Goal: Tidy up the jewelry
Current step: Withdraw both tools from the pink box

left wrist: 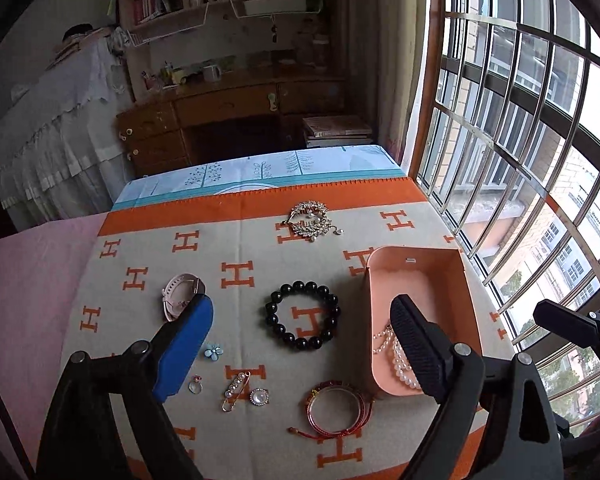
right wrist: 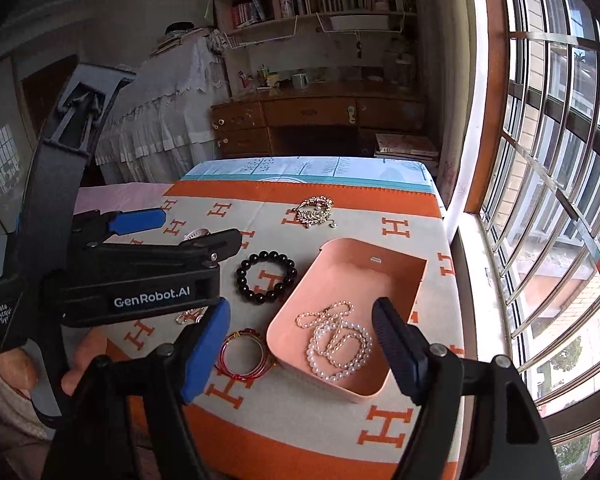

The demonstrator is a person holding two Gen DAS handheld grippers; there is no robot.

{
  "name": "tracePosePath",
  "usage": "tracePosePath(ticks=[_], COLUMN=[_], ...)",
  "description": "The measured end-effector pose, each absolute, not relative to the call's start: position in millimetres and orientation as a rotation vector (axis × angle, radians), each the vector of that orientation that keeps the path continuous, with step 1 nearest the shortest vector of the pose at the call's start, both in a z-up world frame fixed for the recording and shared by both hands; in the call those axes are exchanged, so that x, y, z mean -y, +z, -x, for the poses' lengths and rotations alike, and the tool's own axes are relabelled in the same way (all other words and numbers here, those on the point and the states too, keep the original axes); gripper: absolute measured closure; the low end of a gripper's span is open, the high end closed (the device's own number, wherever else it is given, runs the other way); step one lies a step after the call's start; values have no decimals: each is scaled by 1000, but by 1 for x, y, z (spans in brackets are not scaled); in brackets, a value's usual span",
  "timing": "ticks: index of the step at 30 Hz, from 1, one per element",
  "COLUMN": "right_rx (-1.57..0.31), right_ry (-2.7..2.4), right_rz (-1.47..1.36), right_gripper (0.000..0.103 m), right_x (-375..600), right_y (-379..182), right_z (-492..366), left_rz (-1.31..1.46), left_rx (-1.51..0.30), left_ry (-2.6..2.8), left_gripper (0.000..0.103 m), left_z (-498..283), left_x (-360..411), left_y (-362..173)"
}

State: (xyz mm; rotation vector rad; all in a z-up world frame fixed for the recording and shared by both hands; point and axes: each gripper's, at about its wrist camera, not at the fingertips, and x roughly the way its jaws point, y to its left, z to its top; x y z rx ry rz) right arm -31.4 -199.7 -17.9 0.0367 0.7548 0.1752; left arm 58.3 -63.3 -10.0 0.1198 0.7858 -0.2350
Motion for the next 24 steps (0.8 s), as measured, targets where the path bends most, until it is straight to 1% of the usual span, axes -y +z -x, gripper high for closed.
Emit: tracePosePath(ticks=[6, 11, 17, 24], right_rx=[-740, -742, -743, -747], right_ry=[165, 155, 171, 189], right_rz=[-25, -6, 9, 7], right_gripper=[29, 29, 29, 29], right_x=[189, 184, 178, 172], right_y=[7, 17, 21, 22], right_z=[8, -9, -33, -73], left_rz=[-94, -65, -39, -102], left_rx=[-739, -706, -700, -725], left_ry=[-183, -131, -95, -63], left_gripper=[14, 12, 10, 10], left_z=[-60, -66, -82, -121], left_x=[38, 16, -1, -12], left_y=[12, 26, 31, 28])
